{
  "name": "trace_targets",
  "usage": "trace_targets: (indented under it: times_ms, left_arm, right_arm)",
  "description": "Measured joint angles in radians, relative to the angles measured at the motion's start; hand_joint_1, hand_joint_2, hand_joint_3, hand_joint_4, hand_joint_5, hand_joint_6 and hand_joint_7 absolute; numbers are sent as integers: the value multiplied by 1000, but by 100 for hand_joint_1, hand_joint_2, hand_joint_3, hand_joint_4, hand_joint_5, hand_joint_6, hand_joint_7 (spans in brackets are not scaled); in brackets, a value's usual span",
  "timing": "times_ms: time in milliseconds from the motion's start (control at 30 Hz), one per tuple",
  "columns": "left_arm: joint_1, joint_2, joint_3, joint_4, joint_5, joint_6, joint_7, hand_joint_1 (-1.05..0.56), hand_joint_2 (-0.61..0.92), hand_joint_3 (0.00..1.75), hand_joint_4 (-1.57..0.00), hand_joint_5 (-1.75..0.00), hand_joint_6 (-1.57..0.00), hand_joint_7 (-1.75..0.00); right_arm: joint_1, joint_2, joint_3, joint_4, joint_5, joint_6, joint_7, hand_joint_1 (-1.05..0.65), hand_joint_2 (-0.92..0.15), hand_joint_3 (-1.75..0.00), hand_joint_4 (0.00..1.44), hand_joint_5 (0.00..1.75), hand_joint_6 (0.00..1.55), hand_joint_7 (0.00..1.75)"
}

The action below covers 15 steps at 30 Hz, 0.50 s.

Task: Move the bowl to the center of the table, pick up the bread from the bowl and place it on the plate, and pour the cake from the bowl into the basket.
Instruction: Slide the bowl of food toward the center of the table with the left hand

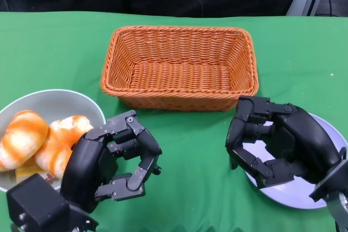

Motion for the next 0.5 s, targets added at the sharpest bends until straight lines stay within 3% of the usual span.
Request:
trace_targets:
  times_ms: [500]
  left_arm:
    - [0, 0, 0, 3, -1, 0, 0, -18, 55, 103, -76, -157, -81, -132]
  right_arm:
    - [0, 0, 0, 0, -3, 0, 1, -19, -51, -103, 73, 167, 68, 133]
